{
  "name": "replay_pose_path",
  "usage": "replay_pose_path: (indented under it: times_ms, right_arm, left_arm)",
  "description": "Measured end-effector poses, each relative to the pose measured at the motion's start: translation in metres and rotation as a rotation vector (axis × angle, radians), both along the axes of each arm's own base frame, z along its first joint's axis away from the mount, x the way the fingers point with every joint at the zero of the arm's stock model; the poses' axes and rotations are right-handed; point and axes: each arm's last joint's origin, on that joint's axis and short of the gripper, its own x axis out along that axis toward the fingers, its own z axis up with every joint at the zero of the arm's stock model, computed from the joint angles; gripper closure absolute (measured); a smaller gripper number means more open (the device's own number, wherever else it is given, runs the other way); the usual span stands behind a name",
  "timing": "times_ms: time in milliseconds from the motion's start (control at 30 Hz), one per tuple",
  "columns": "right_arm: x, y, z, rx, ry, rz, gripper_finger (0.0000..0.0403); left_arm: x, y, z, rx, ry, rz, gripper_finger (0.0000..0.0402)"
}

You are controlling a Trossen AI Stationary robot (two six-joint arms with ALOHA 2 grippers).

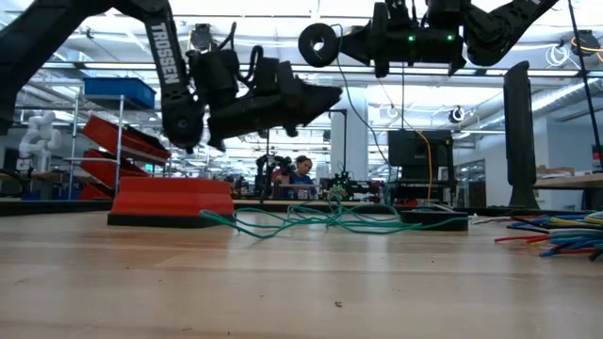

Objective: Coiling cords
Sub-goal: Coil the green wire cable on the spool

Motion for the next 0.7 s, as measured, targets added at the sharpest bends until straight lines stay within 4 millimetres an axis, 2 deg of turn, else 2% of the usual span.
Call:
replay_pose_path:
  times_ms: [133, 400, 700]
  right_arm:
    - [0.0, 0.0, 0.0, -0.002, 0.003, -0.001, 0.0403]
    - [0.0, 0.0, -0.001, -0.009, 0.013, 0.02, 0.0403]
    - [0.0, 0.001, -0.001, -0.009, 0.012, 0.021, 0.0403]
  left_arm:
    - [0.006, -0.004, 0.004, 0.004, -0.017, -0.043, 0.0278]
    - [0.007, -0.003, 0.002, -0.018, 0.002, -0.026, 0.0278]
    - [0.009, -0.012, 0.004, -0.012, -0.011, -0.055, 0.0279]
